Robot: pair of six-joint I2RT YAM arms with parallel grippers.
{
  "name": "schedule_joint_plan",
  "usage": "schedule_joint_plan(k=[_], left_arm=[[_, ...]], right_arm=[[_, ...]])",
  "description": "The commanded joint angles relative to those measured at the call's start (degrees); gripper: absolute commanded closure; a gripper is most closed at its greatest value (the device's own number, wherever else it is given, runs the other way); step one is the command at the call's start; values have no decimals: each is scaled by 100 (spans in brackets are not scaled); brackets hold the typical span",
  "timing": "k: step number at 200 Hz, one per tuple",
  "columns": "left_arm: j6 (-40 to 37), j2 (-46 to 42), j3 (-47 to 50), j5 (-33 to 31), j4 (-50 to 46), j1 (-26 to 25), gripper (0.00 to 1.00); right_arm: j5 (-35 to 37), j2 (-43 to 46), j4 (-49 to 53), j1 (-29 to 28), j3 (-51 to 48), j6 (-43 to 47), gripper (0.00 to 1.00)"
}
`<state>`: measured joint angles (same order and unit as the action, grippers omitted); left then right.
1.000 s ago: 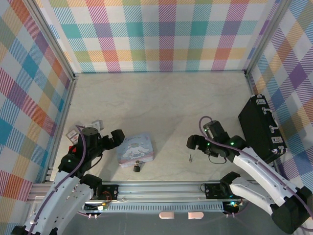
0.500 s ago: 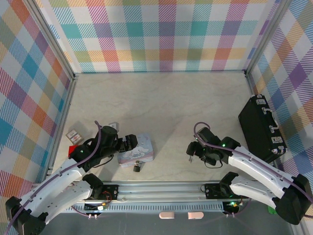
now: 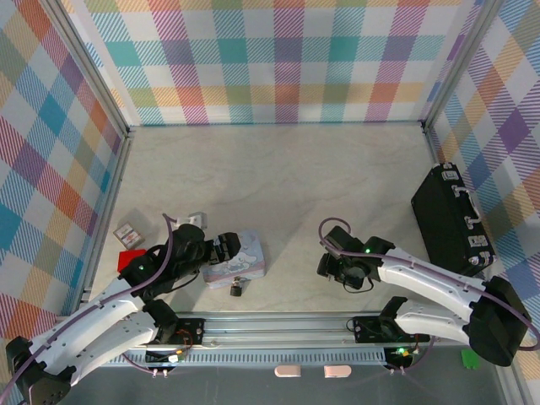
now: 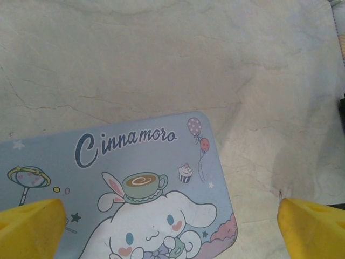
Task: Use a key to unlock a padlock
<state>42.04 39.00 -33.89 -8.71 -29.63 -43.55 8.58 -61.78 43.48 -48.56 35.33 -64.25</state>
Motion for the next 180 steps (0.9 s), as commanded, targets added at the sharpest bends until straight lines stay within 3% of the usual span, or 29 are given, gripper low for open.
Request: schedule_joint_plan(k=[1, 36, 70, 180], left_arm=[[71, -150, 39, -252, 153, -84, 0], [116, -341, 122, -359, 124, -91, 0], [97, -267, 87, -344, 115, -94, 0], [72, -235, 23, -327, 150, -101, 0]], right_arm=[[11, -183, -197, -49, -87, -63, 40], [-259, -757, -613, -122, -27, -31, 54], [-63, -1093, -528, -170, 43, -30, 65], [191, -1302, -658, -172, -58, 59, 80]])
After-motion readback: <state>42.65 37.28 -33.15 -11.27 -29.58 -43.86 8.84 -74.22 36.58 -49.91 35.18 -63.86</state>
